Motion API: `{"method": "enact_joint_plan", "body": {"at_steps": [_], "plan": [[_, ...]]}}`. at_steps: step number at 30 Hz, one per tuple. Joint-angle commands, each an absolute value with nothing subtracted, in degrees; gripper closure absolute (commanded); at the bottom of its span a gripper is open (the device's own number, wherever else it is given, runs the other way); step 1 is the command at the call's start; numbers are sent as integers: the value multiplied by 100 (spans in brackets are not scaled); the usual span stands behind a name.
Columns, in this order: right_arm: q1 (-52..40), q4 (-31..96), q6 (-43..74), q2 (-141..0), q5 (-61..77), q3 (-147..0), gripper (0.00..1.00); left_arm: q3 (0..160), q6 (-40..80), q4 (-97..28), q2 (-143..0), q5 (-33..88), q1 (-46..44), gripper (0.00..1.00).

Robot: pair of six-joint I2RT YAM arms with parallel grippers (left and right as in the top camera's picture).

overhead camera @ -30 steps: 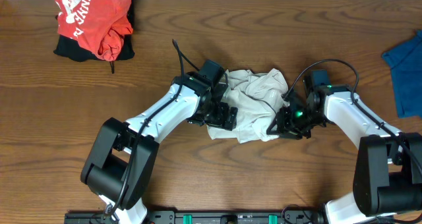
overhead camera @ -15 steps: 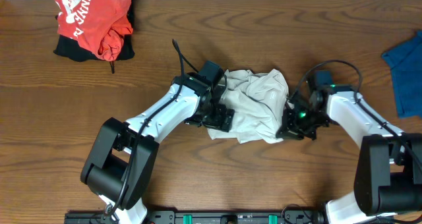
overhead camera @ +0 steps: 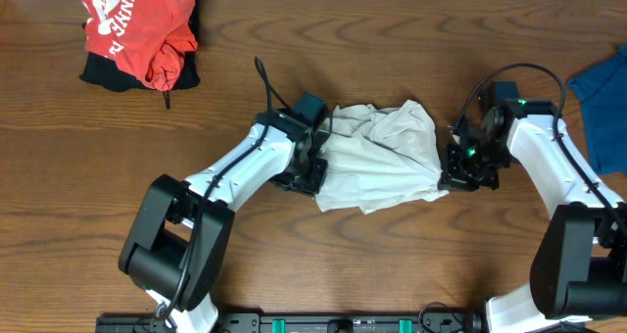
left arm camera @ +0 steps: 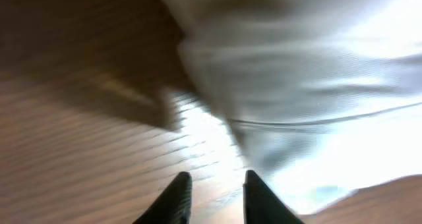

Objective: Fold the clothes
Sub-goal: 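Pull the bundle's sides apart with both grippers to spread it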

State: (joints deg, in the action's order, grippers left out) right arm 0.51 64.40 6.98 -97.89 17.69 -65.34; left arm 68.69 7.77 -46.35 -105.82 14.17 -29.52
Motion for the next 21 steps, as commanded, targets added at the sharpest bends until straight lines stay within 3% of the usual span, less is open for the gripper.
{"method": "enact_joint_plan", "body": {"at_steps": [1, 3, 6, 7, 8, 14, 16, 18, 21], "plan": [[123, 6484, 950, -9771, 843, -6628, 99, 6825, 751, -4746, -10610, 1232, -2711, 86], [123, 6479, 1074, -9771, 615, -6628, 99, 6825, 751, -4775, -10610, 1232, -2571, 93], [128, 6453, 1072, -9771, 622, -6628, 99, 6825, 751, -4801, -10608, 1234, -2355, 94], [126, 6460, 1070, -9771, 622, -6628, 99, 6825, 751, -4818, -10608, 1234, -2311, 89], [123, 6475, 1070, -9771, 620, -6628, 99, 6825, 751, -4842, -10608, 1236, -2283, 75], [106, 6473, 1068, -9771, 644, -6628, 99, 6825, 755, -4921, -10608, 1745, -2432, 51], [106, 6451, 1068, -9771, 644, -6628, 99, 6825, 786, -4821, -10608, 2296, -2547, 15], [106, 6416, 1068, -9771, 650, -6628, 99, 6825, 950, -4630, -10608, 2751, -2657, 1], [106, 6401, 1066, -9771, 694, -6628, 99, 6825, 1223, -4270, -10608, 3240, -2768, 2]]}}
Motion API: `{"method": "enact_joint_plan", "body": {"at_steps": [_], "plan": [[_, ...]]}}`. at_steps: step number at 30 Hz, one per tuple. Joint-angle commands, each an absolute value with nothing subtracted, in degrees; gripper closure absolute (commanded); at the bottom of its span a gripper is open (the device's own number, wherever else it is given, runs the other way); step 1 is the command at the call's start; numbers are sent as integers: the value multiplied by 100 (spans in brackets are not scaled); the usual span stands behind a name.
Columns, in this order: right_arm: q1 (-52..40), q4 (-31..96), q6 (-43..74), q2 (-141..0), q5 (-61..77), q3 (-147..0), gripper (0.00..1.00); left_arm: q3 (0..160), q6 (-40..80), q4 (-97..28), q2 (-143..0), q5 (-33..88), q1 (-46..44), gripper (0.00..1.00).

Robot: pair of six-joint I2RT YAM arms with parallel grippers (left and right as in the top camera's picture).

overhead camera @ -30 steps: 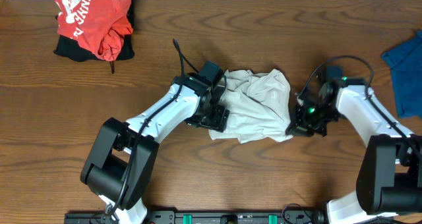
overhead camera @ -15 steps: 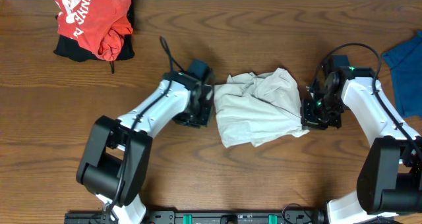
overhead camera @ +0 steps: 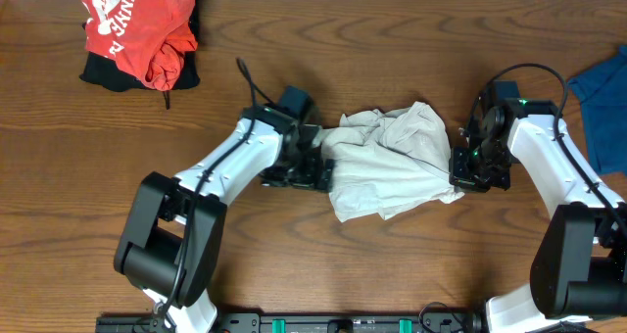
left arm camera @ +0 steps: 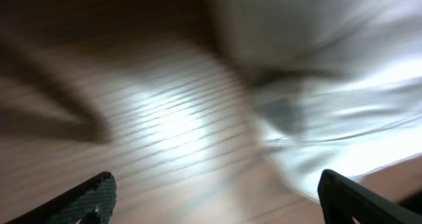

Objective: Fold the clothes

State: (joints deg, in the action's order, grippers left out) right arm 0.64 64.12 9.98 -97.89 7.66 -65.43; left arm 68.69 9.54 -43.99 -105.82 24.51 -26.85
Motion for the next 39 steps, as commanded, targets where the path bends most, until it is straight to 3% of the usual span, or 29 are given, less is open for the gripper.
{"method": "enact_joint_plan", "body": {"at_steps": [1, 18, 20, 23, 33, 39], "plan": [[106, 6403, 1066, -9771, 692, -6628, 99, 6825, 1278, -4165, -10608, 3391, -2794, 2], [106, 6261, 1063, -9771, 797, -6628, 99, 6825, 1527, -3981, -10610, 3706, -3457, 1], [106, 6261, 1063, -9771, 797, -6628, 99, 6825, 1529, -3850, -10610, 3701, -3524, 6], [106, 6267, 1063, -9771, 797, -6628, 99, 6825, 1538, -3710, -10613, 3680, -3562, 6], [106, 6309, 1066, -9771, 797, -6628, 99, 6807, 2635, -3745, -10739, 2469, -3562, 5], [106, 6305, 1066, -9771, 797, -6628, 99, 6766, 2893, -3743, -10779, 2329, -3562, 6]]}}
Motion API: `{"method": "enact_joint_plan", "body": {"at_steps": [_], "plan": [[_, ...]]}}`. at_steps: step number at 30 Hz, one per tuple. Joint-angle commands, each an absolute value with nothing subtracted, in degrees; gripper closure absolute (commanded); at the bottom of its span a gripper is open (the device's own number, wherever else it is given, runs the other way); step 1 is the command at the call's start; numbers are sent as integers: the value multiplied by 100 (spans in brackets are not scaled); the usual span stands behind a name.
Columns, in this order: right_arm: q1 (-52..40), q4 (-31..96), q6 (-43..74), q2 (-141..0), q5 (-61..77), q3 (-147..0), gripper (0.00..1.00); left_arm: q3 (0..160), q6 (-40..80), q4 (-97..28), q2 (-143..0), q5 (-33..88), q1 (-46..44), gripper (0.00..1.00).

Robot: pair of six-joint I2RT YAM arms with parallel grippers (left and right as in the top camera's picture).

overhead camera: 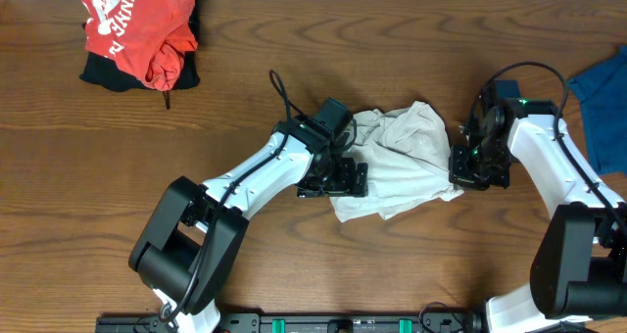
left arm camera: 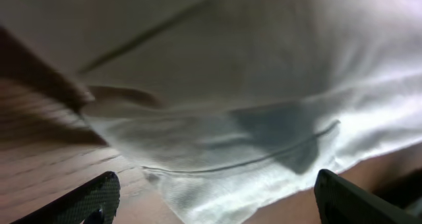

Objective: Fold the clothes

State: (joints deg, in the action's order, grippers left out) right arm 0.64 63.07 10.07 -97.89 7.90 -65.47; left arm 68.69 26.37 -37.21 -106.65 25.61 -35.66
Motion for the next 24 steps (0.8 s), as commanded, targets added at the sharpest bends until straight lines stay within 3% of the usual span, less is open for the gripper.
{"method": "enact_joint_plan", "body": {"at_steps": [1, 13, 14, 17, 22, 24], "plan": [[106, 6305, 1066, -9771, 801, -6628, 99, 6766, 2950, -3741, -10798, 2329, -3562, 6], [106, 6300, 1044, -9771, 967, -6628, 99, 6766, 3057, -3671, -11157, 2351, -3734, 9], [106, 6300, 1044, -9771, 967, -6628, 99, 6766, 3057, -3673, -11157, 2353, -3732, 14], [106, 6298, 1044, -9771, 967, -6628, 99, 6766, 3057, -3677, -11157, 2351, -3732, 44], [113, 6285, 1044, -9771, 965, -6628, 99, 6766, 3055, -3778, -11157, 2351, -3732, 85], [113, 6259, 1044, -9771, 965, -6628, 99, 6766, 3052, -3850, -11157, 2346, -3732, 94]]}}
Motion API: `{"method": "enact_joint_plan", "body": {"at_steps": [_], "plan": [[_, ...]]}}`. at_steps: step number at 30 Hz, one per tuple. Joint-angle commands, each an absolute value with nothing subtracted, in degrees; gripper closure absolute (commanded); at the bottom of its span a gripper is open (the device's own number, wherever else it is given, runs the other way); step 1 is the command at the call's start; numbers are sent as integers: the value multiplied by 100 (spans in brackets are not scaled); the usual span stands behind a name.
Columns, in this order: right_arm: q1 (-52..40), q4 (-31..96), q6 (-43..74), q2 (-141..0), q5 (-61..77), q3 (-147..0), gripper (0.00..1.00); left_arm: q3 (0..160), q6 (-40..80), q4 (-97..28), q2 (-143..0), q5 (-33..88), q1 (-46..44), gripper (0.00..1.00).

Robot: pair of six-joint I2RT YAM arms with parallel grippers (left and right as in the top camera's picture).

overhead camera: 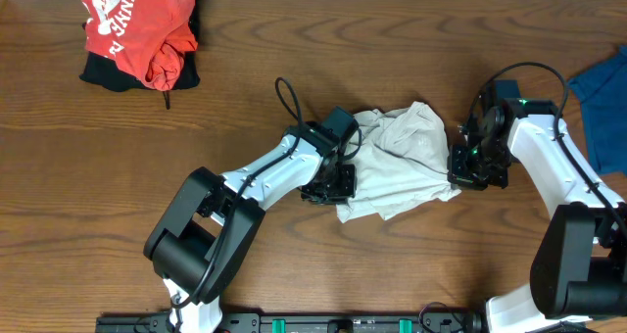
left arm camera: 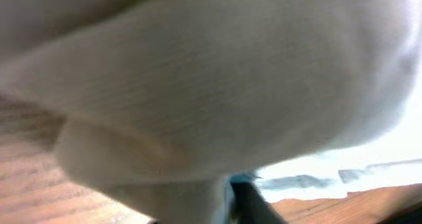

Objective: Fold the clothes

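Note:
A crumpled white garment [overhead camera: 397, 162] lies mid-table. My left gripper [overhead camera: 340, 183] is at its lower left edge. In the left wrist view white cloth [left arm camera: 217, 85] fills the frame and lies between the jaws. One dark finger [left arm camera: 254, 203] shows and the other is hidden under the fabric. The left gripper [left arm camera: 221, 209] is shut on the cloth. My right gripper [overhead camera: 470, 168] sits at the garment's right corner, which tapers into it. It looks shut on that corner.
A pile of red and black clothes [overhead camera: 142, 34] lies at the back left. A blue garment [overhead camera: 602, 103] reaches in from the right edge. The surface is a brown wooden table [overhead camera: 98, 206].
The left gripper was wide open over the garment's left part. It is now shut on the cloth at the lower left edge. The right arm has not moved.
At first the left gripper was nearly shut at the garment's left edge, with the right gripper on the right corner. Then the garment lay further right and the left gripper stood open beside it. It then hung open over the cloth, and now grips it.

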State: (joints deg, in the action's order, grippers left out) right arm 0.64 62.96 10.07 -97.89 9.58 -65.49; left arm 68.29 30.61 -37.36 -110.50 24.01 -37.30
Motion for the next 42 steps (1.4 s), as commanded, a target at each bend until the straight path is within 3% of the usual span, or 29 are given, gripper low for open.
{"method": "enact_joint_plan", "body": {"at_steps": [1, 22, 23, 24, 27, 29, 34, 39, 42], "plan": [[113, 6252, 1044, -9771, 965, -6628, 99, 6766, 3048, -3887, -11157, 2344, -3732, 94], [272, 6215, 1068, -9771, 620, -6635, 99, 6766, 2064, -5531, -11155, 1490, -2919, 94], [272, 6219, 1068, -9771, 622, -6635, 95, 6766, 1988, -5586, -11155, 1492, -2897, 93], [270, 6239, 1068, -9771, 624, -6635, 85, 6766, 1929, -5638, -11153, 1490, -2886, 91], [272, 6305, 1068, -9771, 644, -6635, 54, 6768, 1846, -5728, -11131, 1492, -2884, 76], [272, 6326, 1070, -9771, 644, -6643, 54, 6768, 1844, -5763, -11080, 1490, -2884, 66], [272, 6403, 1070, -9771, 738, -6836, 57, 6775, 1835, -5848, -10820, 1347, -2882, 12], [268, 6370, 947, -9771, 1267, -7244, 55, 6816, 1931, -5929, -10333, 722, -2867, 0], [266, 6145, 655, -9771, 1887, -7450, 44, 6873, 2021, -5813, -9996, 464, -2810, 2]]}}
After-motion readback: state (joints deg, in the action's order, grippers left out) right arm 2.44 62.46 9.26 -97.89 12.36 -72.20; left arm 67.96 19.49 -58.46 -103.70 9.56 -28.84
